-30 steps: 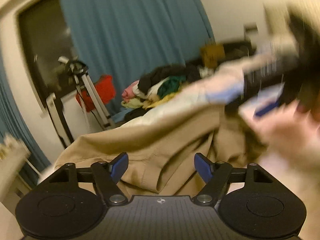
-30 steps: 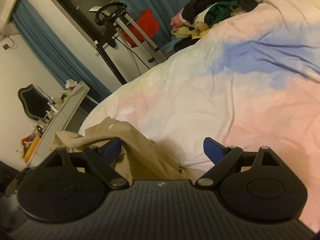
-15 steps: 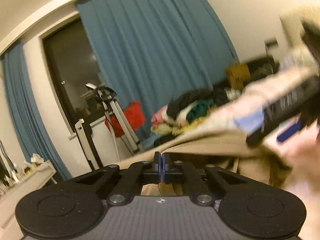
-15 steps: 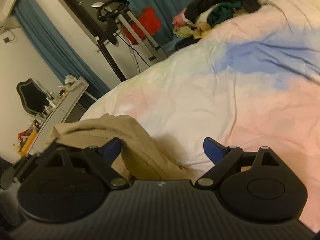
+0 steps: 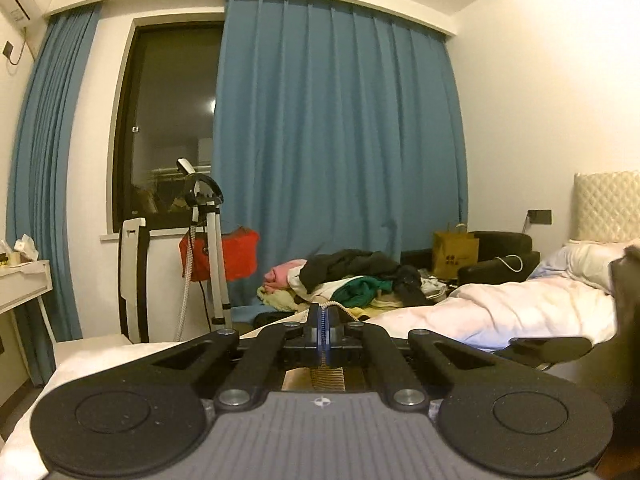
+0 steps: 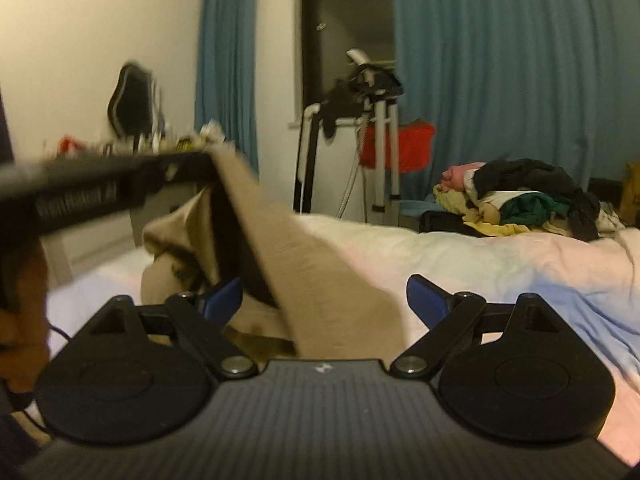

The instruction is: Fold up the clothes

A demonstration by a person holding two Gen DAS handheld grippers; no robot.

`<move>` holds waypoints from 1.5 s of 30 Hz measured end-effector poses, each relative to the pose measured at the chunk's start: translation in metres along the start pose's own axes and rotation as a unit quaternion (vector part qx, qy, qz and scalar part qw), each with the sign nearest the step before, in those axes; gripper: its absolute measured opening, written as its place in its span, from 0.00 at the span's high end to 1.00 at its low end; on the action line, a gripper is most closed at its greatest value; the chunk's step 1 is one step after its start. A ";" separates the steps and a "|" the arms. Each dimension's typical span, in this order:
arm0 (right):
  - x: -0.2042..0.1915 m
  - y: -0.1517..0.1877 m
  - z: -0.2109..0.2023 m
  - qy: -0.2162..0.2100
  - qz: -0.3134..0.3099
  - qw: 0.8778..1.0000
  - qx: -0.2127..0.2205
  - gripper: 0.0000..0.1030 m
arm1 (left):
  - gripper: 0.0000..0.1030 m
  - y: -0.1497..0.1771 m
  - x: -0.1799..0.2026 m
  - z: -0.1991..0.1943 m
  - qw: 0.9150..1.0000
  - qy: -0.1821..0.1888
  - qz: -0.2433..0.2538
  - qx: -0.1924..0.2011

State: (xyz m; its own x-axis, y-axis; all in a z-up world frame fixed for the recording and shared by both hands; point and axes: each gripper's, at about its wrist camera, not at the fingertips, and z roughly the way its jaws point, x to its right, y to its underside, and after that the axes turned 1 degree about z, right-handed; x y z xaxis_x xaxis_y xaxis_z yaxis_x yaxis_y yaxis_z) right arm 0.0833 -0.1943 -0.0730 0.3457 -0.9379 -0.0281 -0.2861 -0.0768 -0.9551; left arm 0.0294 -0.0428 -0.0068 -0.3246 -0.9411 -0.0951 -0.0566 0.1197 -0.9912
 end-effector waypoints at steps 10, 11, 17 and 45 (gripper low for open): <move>0.103 -0.001 -0.011 0.059 0.316 0.947 -0.024 0.12 | 0.99 0.007 0.025 0.004 0.999 0.026 0.021 -0.015; 0.110 0.004 -0.007 0.065 0.327 0.941 -0.050 0.12 | 0.99 0.007 0.028 0.004 0.999 0.030 0.018 -0.012; 0.120 0.030 -0.005 0.110 0.351 0.921 -0.129 0.12 | 0.99 0.000 0.015 -0.014 0.999 0.004 -0.025 0.024; 0.076 0.012 -0.029 0.114 0.230 0.966 -0.041 0.12 | 0.66 0.029 -0.069 -0.030 0.975 -0.064 -0.142 -0.158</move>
State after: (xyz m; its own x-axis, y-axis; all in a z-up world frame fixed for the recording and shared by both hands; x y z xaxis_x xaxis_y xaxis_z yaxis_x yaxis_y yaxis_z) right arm 0.0796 -0.2761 -0.0782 -0.0375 -0.9288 -0.3688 -0.4355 0.3473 -0.8305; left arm 0.0222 0.0352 -0.0259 -0.1334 -0.9800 0.1479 -0.4224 -0.0788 -0.9030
